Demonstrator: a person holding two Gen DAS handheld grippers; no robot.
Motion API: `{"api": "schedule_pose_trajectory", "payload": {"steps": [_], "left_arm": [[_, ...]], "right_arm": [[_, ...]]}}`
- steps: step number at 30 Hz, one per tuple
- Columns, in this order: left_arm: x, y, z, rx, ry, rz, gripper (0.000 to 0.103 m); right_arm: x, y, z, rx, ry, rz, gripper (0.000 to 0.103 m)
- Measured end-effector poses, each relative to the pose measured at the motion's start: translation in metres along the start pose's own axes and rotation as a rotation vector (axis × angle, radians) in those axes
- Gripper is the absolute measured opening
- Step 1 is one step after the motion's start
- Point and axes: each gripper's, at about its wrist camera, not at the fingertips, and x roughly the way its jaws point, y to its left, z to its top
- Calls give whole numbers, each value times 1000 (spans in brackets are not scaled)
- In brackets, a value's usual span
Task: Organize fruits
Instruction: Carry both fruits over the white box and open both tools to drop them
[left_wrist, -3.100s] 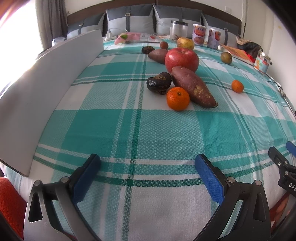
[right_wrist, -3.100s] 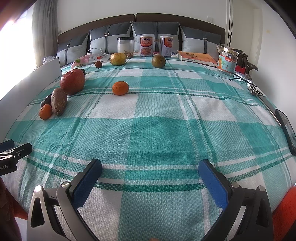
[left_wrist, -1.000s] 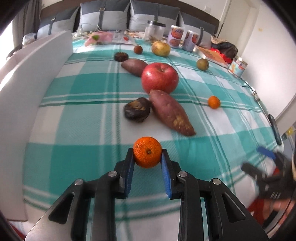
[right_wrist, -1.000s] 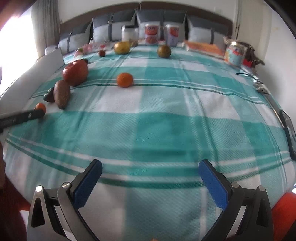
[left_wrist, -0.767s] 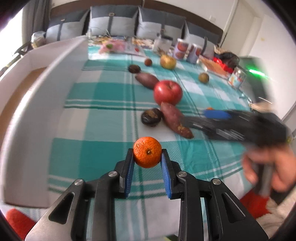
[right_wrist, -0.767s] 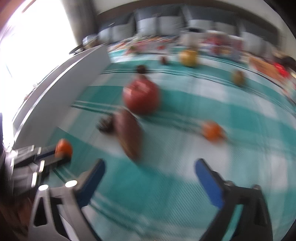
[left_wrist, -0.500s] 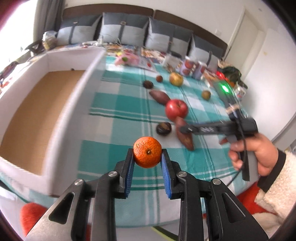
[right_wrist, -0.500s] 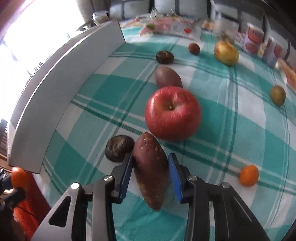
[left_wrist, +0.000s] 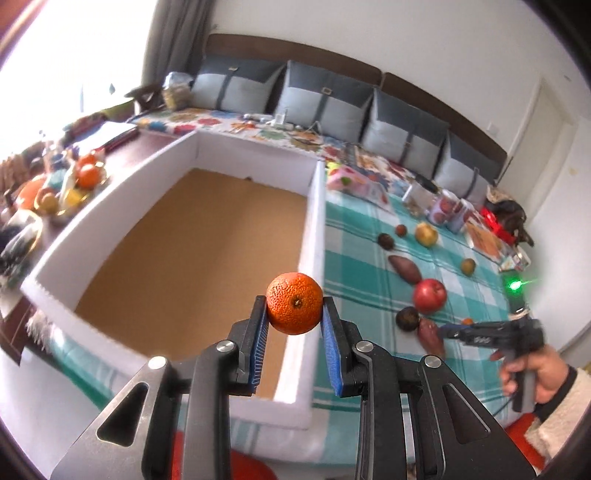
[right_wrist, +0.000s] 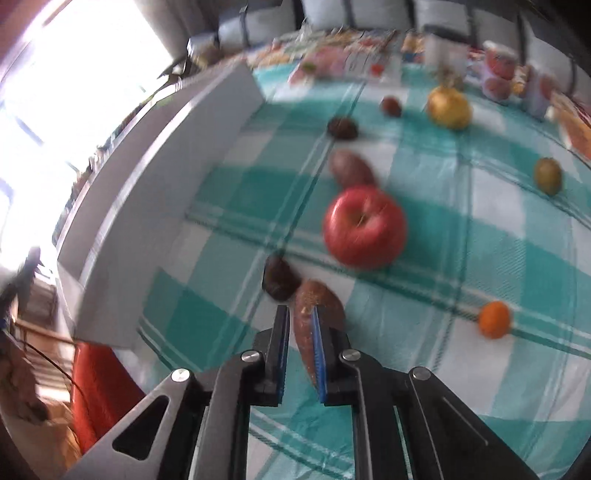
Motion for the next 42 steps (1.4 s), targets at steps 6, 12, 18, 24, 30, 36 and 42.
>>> {"api": "schedule_pose_trajectory", "payload": {"steps": [6, 12, 18, 24, 30, 36, 42], "left_arm": [[-5, 7, -7, 5, 17, 20, 28], [5, 3, -10, 12, 36, 27, 28], [10, 4, -6, 37, 51, 46, 28], [41, 27, -1, 38, 129, 144, 28], [54, 29, -7, 9, 147, 195, 30], [43, 44, -16, -52, 137, 249, 63], [25, 40, -17, -45, 79, 263, 79]], "right_arm": [[17, -8, 8, 58, 41, -25, 46], [20, -9, 0, 31, 50, 3, 86], [40, -5, -7, 12, 91, -42, 40], [-25, 8, -3, 182, -33, 326, 40], [-55, 137, 37, 74, -85, 622, 40], [-9, 239, 61, -28, -51, 538, 41], [15, 244, 67, 33, -76, 463, 85]]}}
